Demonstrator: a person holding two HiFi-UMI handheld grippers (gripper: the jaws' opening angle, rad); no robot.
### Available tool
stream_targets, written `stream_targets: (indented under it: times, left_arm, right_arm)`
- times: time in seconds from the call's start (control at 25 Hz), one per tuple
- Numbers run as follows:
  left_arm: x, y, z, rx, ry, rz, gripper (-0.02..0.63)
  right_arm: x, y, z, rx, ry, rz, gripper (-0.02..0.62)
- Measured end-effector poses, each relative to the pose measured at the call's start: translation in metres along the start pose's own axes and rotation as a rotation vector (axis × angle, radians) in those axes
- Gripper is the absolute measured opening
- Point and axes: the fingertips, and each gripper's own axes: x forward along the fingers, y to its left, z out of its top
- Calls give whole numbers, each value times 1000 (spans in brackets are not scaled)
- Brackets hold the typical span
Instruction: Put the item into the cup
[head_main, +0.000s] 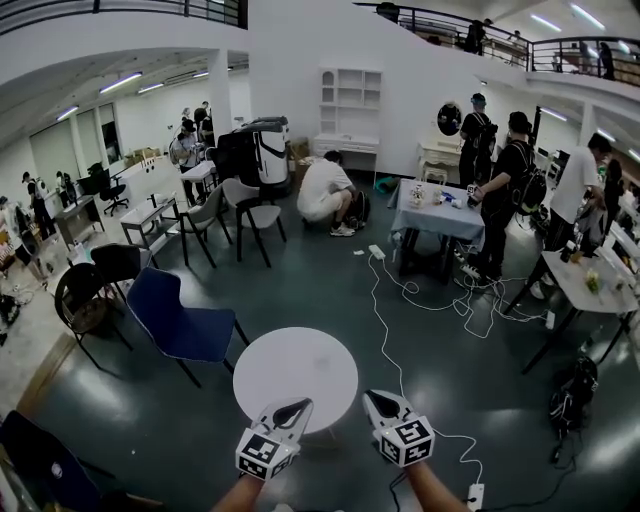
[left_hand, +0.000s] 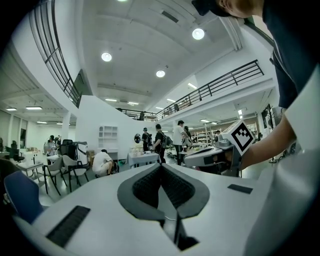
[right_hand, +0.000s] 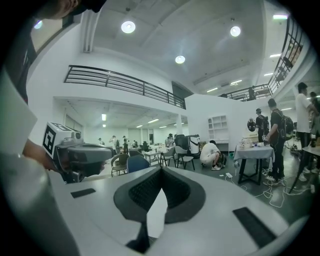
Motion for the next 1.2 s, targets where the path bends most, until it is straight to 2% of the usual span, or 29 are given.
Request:
stream_targets:
  times: [0.48,0.88,1.2]
  left_arm:
    - [-27,23,17,12,-20,-35,17]
    - [-61,42,17,10,-24,-39,17]
    - [-73,46,10,-4,-27,-34,17]
  right_arm:
    - [8,31,30,14,-48,-36,15]
    - [19,69,37,6,-56,-41,15]
    - [20,81,32,3,-49,-47,15]
